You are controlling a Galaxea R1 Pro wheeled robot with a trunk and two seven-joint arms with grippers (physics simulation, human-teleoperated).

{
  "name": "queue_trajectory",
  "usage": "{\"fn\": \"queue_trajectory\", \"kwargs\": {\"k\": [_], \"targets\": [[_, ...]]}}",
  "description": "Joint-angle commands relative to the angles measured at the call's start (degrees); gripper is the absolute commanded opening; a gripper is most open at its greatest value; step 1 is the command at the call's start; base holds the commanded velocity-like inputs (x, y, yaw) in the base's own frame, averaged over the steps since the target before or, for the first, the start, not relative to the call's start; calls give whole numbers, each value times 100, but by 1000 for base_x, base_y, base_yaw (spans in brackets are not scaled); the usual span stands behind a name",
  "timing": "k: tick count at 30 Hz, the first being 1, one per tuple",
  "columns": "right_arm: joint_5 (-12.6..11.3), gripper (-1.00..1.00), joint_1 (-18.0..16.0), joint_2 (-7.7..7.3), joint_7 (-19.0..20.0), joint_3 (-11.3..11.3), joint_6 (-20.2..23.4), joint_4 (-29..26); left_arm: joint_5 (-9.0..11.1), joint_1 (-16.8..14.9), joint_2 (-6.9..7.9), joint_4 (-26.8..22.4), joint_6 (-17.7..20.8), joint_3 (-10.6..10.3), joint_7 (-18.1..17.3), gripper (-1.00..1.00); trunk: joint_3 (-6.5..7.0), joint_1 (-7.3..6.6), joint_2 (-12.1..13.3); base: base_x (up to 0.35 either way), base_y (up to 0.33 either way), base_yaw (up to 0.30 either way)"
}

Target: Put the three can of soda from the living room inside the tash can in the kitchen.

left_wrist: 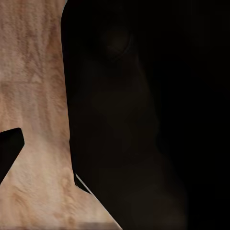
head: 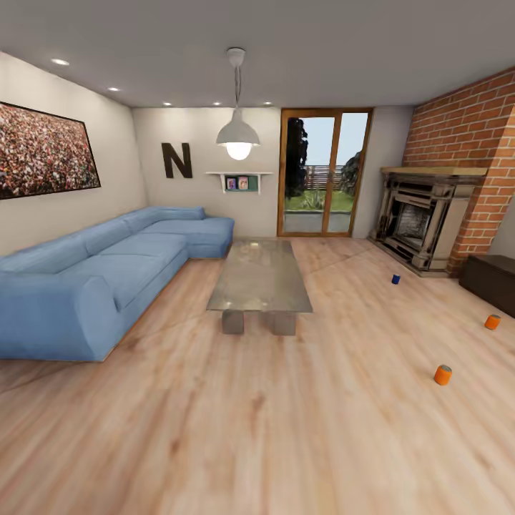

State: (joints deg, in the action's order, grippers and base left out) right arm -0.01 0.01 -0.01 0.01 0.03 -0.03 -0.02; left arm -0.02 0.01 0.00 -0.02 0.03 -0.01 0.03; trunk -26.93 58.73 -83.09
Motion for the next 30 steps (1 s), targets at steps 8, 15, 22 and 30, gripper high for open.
{"fn": "queue_trajectory", "kwargs": {"k": [8, 15, 22, 30], "targets": [[-8, 100, 8, -110, 15, 82, -24, -38, -13, 46, 55, -15, 30, -7, 20, 100, 0, 0, 1, 0, 0, 0], [-8, 100, 8, -110, 15, 82, -24, -38, -13, 46, 55, -15, 30, -7, 20, 100, 0, 0, 1, 0, 0, 0], [-8, 100, 8, -110, 15, 82, -24, -38, -13, 46, 55, -15, 30, -7, 20, 100, 0, 0, 1, 0, 0, 0], [-14, 100, 8, -76, 9, -2, -8, -27, -22, 43, 8, -16, 39, -20, -6, 100, 0, 0, 1, -2, 3, -91]]}}
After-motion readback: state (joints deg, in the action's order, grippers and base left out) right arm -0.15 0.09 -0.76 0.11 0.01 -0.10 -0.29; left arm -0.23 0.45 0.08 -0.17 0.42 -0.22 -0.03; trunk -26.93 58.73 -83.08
